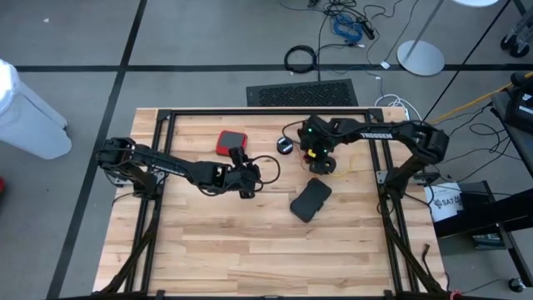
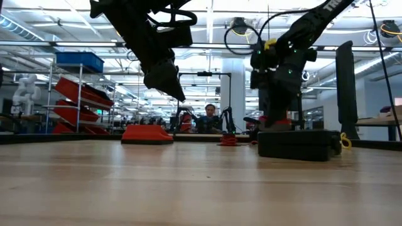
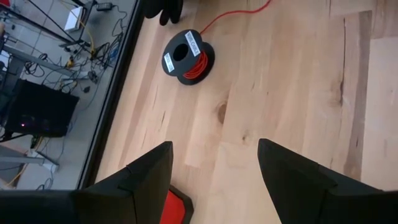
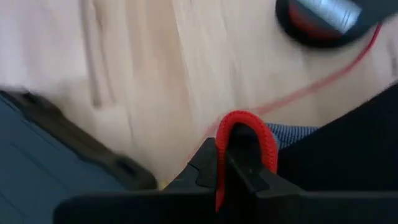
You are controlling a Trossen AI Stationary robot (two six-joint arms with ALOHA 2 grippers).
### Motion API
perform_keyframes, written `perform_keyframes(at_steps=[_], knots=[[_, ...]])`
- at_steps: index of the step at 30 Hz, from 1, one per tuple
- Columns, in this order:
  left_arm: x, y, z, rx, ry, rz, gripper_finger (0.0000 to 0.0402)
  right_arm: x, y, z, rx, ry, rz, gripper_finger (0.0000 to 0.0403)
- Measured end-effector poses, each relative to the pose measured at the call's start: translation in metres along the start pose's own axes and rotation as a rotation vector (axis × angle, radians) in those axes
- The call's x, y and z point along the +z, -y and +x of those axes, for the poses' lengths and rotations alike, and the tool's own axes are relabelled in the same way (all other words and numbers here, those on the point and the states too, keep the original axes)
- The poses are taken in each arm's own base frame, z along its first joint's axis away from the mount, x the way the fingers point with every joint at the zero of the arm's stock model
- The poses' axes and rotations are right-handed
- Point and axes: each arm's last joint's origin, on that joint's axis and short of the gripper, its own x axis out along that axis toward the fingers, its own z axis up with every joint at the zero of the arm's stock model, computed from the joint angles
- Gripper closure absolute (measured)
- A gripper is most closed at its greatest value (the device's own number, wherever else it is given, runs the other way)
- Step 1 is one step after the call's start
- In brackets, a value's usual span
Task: Coil cords
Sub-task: Move the gray gloves to the top right
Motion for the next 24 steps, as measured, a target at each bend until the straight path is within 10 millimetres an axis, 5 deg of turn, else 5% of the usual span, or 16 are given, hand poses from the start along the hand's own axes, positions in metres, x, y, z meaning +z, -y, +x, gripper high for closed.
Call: perform_keyframes(at_steps=[17,24], knots=[[-0.001,-0.003,0.002,0.007,-0.007,-0.007,0.0158,0.010,0.015,0.025,-0.136,0.041,-0.051,0.0394],[-0.001,-0.003,0.002,0.006,-0.009,-0.005,0.0158,0.006,0.015,0.020,-0.203,-0.007,-0.057,0.0321]])
